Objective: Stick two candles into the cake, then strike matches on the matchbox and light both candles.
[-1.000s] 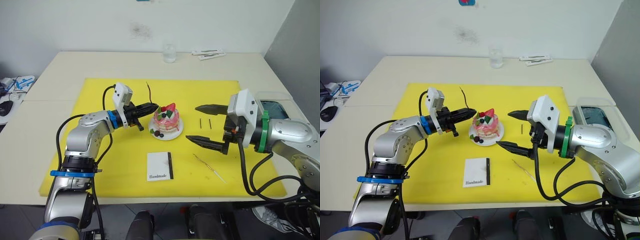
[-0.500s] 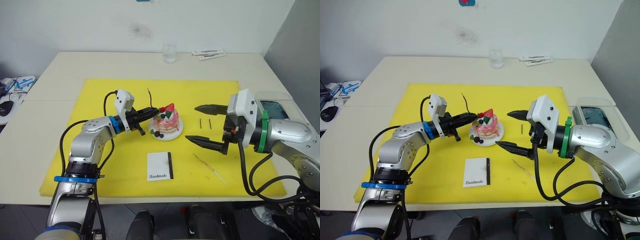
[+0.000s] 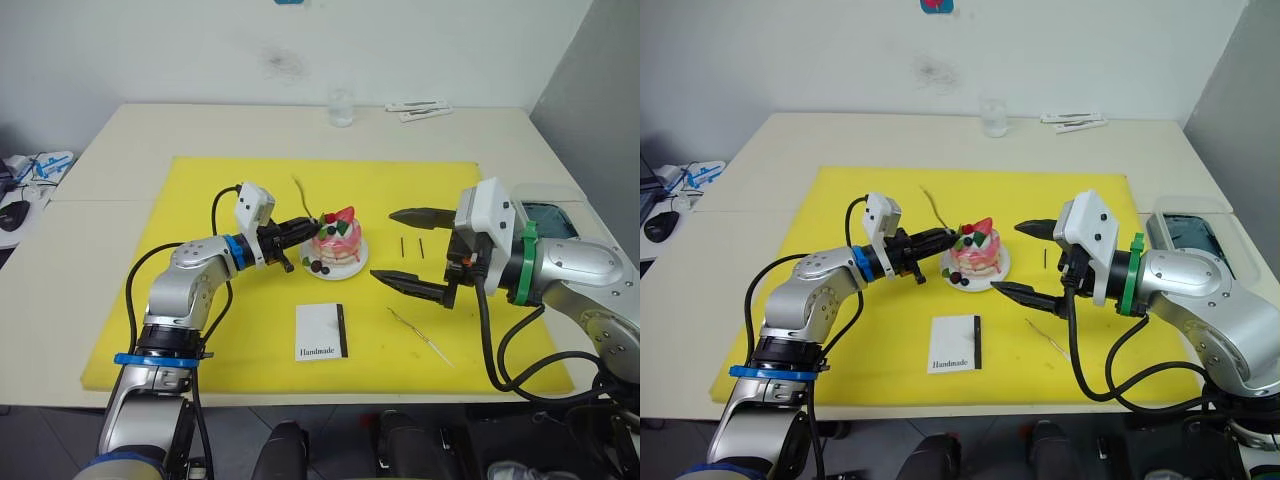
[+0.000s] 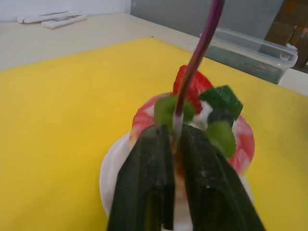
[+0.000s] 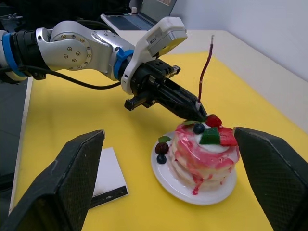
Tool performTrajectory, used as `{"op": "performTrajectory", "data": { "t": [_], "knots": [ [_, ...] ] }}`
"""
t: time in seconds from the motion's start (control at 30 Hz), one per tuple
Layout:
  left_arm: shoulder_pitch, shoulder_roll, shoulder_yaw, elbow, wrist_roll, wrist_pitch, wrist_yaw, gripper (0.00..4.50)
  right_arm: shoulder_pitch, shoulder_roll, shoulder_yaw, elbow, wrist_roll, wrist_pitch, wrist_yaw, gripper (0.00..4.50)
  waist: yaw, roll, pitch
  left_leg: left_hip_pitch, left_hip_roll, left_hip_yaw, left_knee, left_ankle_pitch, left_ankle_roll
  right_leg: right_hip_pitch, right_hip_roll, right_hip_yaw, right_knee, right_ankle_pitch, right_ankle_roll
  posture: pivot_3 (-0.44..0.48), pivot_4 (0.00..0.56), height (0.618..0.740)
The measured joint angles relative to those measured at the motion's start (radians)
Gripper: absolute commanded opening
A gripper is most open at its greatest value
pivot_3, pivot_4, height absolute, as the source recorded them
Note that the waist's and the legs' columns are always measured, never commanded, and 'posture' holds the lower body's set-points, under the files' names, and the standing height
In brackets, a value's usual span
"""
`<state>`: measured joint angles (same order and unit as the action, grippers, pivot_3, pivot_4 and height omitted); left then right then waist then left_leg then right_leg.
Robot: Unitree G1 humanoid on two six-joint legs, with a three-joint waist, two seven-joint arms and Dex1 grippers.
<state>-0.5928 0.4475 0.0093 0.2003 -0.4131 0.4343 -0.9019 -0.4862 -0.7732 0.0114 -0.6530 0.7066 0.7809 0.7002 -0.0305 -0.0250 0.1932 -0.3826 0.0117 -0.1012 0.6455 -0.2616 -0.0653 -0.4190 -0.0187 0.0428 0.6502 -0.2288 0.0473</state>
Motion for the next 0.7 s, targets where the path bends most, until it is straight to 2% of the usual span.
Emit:
{"op": "performTrajectory", "data": {
  "t": [0.13,0.53,0.7],
  "knots": [
    [-0.001,0.003,0.018,-0.010,-0.010,0.029,0.000,2.76,0.002,0.001,0.000,0.000,0.000,-0.001,0.003,4.50,0.000,0.000,0.000,0.000,0.000,0.000,0.000,0.000,0.000,0.000,0.000,0.000,0.000,0.000,0.000,0.000,0.150,0.740],
    [0.025,0.074,0.056,-0.117,-0.039,0.094,0.000,2.76,0.001,0.022,0.000,0.001,0.001,-0.004,0.005,4.50,-0.001,0.000,0.000,0.000,0.000,0.000,0.000,0.000,0.000,0.000,0.000,0.000,0.000,0.000,0.000,0.000,0.150,0.740],
    [0.083,0.195,0.079,-0.196,-0.044,0.107,-0.031,2.76,0.004,0.021,-0.011,0.014,-0.002,-0.005,-0.001,4.50,-0.003,0.000,0.000,0.000,0.000,0.000,-0.001,0.000,0.000,-0.001,0.000,0.000,0.000,0.000,0.000,0.000,0.150,0.740]
  ]
}}
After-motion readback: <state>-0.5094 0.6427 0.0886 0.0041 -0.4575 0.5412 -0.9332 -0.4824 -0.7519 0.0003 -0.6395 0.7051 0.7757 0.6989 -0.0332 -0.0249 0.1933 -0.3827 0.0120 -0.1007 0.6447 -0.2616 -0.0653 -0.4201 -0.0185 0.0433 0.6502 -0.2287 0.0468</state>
